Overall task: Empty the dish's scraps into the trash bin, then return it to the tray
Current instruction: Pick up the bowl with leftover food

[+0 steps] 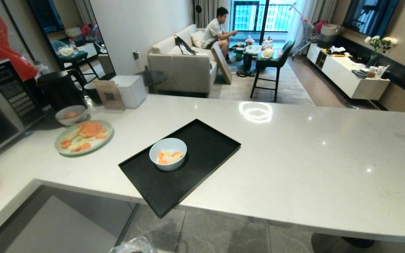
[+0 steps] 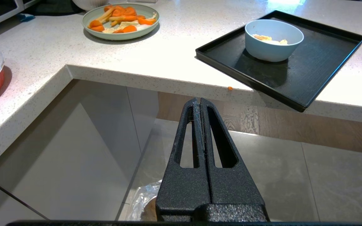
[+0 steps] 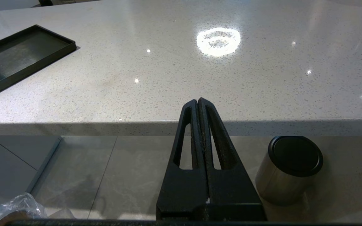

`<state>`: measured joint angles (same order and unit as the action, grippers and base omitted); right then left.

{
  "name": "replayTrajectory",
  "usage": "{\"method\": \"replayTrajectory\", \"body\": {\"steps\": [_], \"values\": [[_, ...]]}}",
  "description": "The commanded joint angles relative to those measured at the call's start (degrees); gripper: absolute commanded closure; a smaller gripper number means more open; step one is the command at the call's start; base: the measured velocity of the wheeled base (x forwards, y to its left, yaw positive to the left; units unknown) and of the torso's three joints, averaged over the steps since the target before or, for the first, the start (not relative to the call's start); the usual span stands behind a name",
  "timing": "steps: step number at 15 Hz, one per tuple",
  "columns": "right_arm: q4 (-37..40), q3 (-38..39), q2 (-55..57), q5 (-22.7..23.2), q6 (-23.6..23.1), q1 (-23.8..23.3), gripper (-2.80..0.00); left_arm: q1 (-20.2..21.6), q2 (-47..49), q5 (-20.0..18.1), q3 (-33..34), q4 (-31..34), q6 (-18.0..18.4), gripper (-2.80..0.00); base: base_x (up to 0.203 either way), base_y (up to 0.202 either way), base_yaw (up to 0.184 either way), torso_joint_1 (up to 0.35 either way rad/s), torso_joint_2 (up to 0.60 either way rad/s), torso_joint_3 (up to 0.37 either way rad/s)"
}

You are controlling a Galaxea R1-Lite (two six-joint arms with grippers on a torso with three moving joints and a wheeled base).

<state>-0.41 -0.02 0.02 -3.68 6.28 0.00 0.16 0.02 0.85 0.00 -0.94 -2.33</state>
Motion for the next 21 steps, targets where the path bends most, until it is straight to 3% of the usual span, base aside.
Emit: {"method": "replayTrajectory", "body": {"steps": [1,13,16,21], "values": [[-0.02,0.02,-0.02,-0.01,0.05,0.0,0.0,0.02,0.06,0.03,0.0,-0.03,-0.04,0.0,0.0,0.0,0.0,0.0,0.0,0.0],[-0.02,0.02,-0.02,-0.01,0.05,0.0,0.0,0.02,0.06,-0.06,0.0,-0.03,-0.05,0.0,0.0,0.0,0.0,0.0,0.0,0.0],[-0.02,0.02,0.06,-0.01,0.05,0.0,0.0,-0.07,0.25,-0.96,-1.14,3.29,1.46,0.0,0.0,0.0,0.0,0.0,0.0,0.0],[-0.02,0.02,-0.02,-0.01,0.05,0.0,0.0,-0.93,13.46,-7.28,-14.07,11.23,3.83,0.0,0.0,0.0,0.0,0.0,0.0,0.0]]}}
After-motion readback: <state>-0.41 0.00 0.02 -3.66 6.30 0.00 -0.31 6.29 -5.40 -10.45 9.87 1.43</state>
